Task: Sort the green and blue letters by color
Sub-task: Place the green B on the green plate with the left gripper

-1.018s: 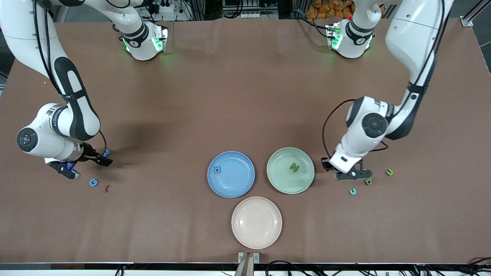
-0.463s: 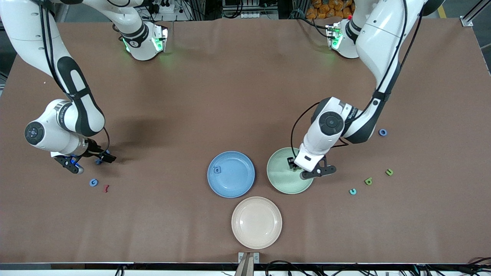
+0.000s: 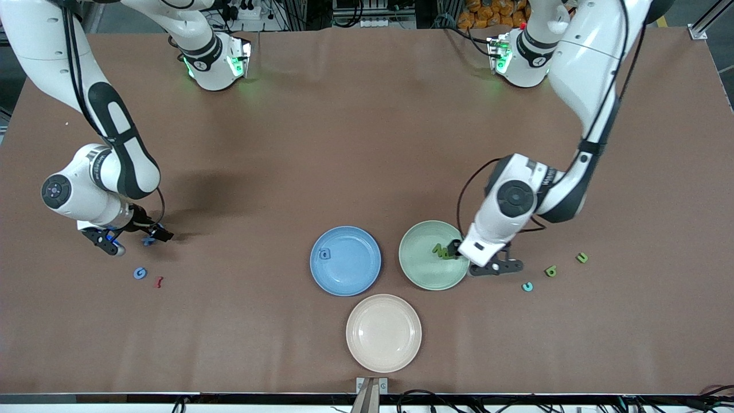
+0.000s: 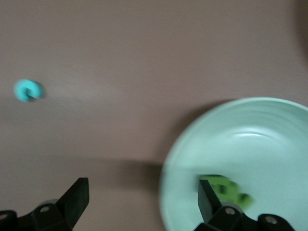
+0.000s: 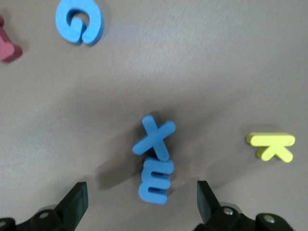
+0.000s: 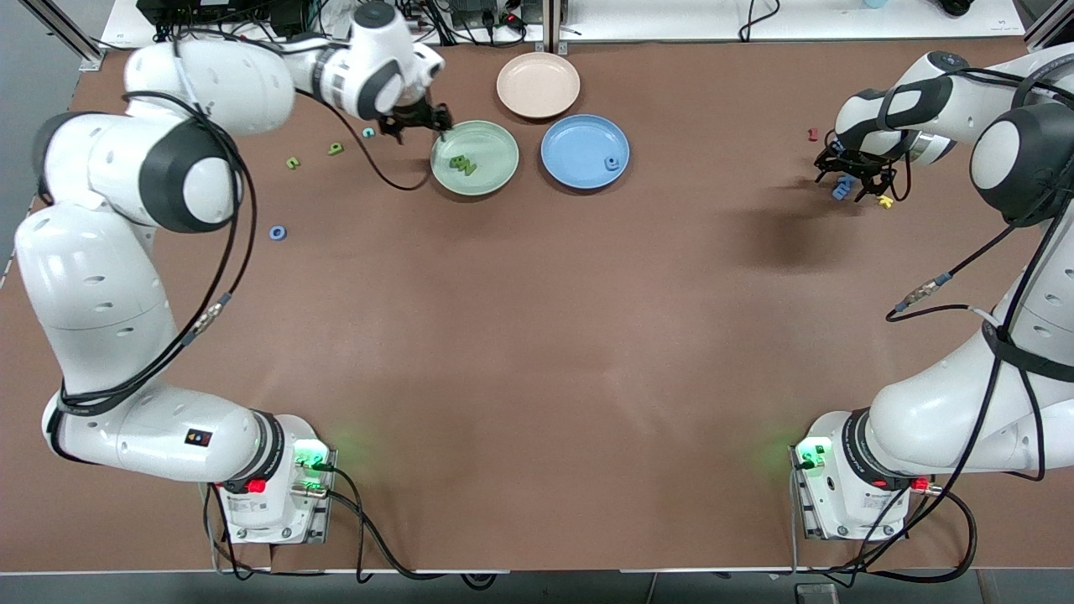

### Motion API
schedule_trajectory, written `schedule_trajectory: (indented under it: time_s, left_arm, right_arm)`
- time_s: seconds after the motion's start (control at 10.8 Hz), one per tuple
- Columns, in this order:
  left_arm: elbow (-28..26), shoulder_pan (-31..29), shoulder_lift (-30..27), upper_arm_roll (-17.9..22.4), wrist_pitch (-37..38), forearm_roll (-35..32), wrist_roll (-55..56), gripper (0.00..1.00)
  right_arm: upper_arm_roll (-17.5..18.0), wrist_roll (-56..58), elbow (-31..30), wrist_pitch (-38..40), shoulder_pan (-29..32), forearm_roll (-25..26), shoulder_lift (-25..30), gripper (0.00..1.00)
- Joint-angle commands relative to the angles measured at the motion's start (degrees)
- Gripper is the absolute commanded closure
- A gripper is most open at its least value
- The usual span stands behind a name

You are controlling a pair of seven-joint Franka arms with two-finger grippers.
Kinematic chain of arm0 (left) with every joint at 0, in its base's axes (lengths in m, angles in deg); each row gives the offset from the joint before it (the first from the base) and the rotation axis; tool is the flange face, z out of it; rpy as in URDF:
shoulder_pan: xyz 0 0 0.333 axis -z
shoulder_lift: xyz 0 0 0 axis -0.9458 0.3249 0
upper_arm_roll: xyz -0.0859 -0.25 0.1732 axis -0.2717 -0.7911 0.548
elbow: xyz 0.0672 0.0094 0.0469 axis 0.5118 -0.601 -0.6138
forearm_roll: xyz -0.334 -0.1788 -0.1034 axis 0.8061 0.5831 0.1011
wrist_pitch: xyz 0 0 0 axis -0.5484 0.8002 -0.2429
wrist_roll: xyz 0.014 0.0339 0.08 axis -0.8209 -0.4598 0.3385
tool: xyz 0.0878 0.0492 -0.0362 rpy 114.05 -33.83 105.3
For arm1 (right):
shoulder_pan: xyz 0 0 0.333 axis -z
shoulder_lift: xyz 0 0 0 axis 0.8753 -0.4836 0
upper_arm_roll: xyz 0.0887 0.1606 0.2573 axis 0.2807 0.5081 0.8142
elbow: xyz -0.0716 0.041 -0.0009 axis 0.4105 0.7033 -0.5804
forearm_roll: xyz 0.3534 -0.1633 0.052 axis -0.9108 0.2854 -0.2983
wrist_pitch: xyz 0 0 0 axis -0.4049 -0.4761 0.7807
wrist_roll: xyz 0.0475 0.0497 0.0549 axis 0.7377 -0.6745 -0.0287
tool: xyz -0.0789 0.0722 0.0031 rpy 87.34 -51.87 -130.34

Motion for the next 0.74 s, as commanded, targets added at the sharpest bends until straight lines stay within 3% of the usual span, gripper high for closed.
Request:
schedule_trajectory:
  time_s: [0.0, 0.19, 0.65]
  left_arm:
    - [-1.82, -6.71, -1.63, -1.67, 1.27, -1.51, -9.6, 0.0]
    - [-2.0, -12.85, -0.67, -4.13, 1.19, -3.78, -16.02, 0.0]
    - [-1.12, -21.75, 2.31, -5.37, -0.12, -5.82, -31.05, 0.0]
  right_arm:
    - [0.82, 2.22, -1.5, -1.52, 1.85, -0.64, 1.65, 0.0]
    - [0.82, 2.31, -1.5, -2.04, 2.12, -0.64, 1.56, 0.0]
    - [0.91, 2.22, -1.67, -3.19, 2.12, -0.72, 0.33, 0.03]
